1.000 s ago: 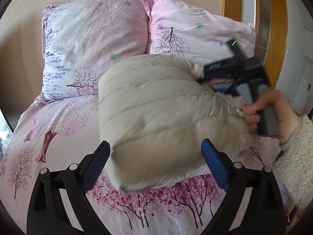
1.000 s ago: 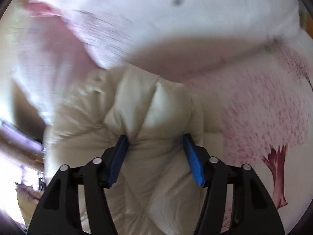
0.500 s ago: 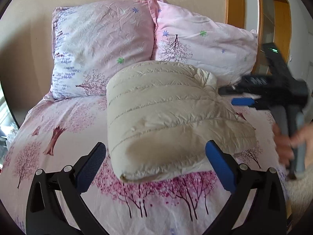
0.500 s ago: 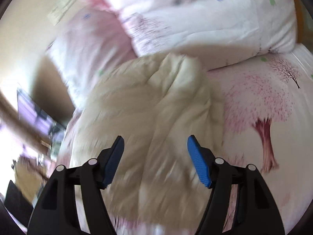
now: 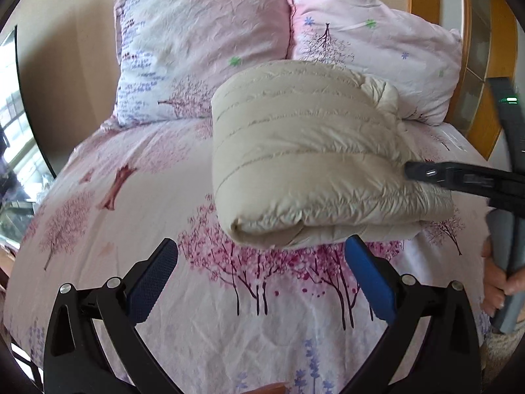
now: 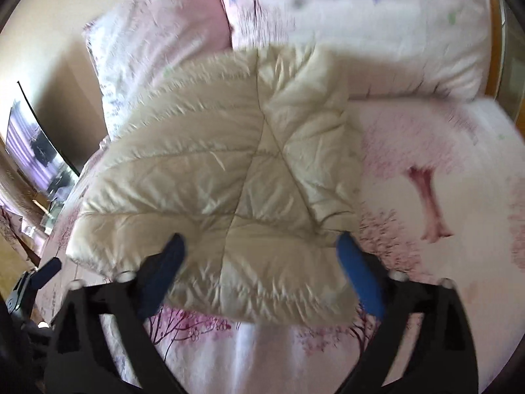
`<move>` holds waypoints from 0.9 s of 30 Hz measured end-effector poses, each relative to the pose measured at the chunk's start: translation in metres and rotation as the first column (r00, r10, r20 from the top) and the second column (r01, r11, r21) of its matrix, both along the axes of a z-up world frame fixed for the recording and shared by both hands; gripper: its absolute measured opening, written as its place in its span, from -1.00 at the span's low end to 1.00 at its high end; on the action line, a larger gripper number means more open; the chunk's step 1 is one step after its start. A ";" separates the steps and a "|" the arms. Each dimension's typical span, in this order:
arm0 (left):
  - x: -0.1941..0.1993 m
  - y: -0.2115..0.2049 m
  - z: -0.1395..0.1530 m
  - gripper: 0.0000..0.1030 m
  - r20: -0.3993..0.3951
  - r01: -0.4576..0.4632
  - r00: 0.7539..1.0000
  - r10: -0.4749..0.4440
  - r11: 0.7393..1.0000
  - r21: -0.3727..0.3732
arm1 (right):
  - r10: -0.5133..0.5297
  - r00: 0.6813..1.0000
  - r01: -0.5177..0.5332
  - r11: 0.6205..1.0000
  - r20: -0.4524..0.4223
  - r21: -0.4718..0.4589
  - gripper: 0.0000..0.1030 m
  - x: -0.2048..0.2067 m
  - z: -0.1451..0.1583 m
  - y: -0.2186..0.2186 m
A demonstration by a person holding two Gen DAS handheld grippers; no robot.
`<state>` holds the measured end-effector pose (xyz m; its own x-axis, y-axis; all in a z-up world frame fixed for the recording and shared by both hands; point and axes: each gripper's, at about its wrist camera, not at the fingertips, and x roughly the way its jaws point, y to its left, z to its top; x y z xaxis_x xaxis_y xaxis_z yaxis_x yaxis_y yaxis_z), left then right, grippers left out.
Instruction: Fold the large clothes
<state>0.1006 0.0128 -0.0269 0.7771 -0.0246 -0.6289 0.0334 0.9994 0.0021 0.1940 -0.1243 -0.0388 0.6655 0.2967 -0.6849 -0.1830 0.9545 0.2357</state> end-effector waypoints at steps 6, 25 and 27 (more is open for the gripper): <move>-0.001 0.005 -0.010 0.97 -0.060 -0.037 0.998 0.036 0.999 -0.014 | -0.133 0.980 0.148 0.984 0.146 -0.096 0.96 -0.050 0.023 -0.012; -0.008 0.006 -0.018 0.97 -0.111 -0.048 0.993 0.050 0.999 0.022 | -0.038 0.999 0.036 0.988 -0.011 -0.153 0.96 -0.090 -0.002 0.020; -0.007 0.006 -0.019 0.97 -0.116 -0.052 0.992 0.055 0.998 0.029 | -0.029 0.999 0.022 0.984 -0.033 -0.176 0.96 -0.088 -0.007 0.024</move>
<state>0.0938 0.0192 -0.0458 0.6979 0.0324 -0.7155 -0.0187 0.9995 0.0270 0.1060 -0.1004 -0.0455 0.6459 0.1532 -0.7479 -0.1527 0.9858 0.0700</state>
